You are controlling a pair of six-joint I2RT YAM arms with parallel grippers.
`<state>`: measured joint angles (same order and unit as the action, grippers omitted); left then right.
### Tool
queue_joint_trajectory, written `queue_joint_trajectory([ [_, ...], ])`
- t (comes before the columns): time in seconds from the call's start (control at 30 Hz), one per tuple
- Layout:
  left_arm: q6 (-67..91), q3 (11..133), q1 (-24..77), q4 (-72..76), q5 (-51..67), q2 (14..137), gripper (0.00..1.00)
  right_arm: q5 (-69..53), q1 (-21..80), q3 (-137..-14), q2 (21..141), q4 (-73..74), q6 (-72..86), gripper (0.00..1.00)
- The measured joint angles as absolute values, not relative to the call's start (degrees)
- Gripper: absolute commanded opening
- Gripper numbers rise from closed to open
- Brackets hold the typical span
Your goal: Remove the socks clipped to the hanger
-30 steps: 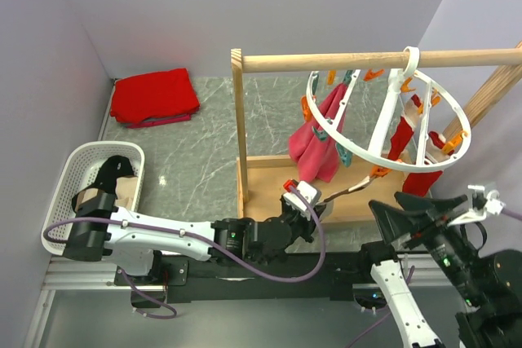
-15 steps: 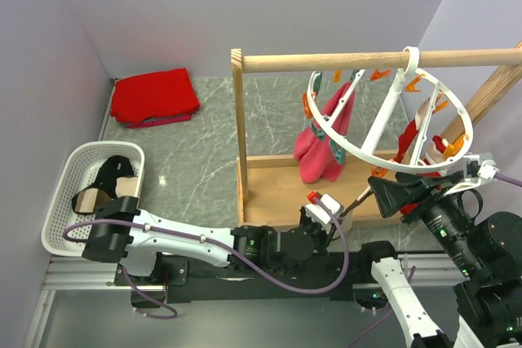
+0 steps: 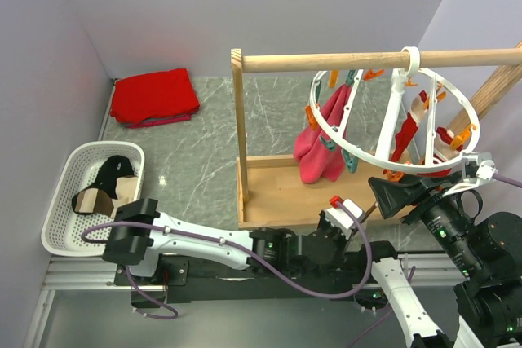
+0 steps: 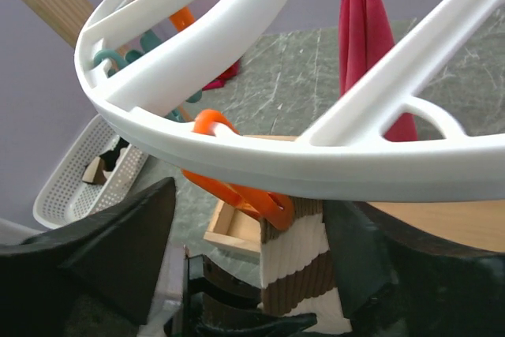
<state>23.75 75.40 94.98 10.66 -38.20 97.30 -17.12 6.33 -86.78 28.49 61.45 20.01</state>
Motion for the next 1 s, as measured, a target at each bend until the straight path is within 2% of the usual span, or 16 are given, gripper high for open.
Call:
queue_joint_trajectory([
  [0.33,24.6,78.59,95.18,7.46,-38.15,100.05,0.01,-14.0,6.33,-86.8,28.38,61.87,18.94,0.67],
  [0.8,24.71,80.71,95.46,6.31,-37.32,101.45,0.01,-14.04,6.33,-86.96,28.27,61.76,18.33,0.64],
  [1.0,24.73,80.73,95.46,6.07,-37.23,102.02,0.01,-14.15,6.33,-87.07,28.27,61.78,18.31,0.55],
])
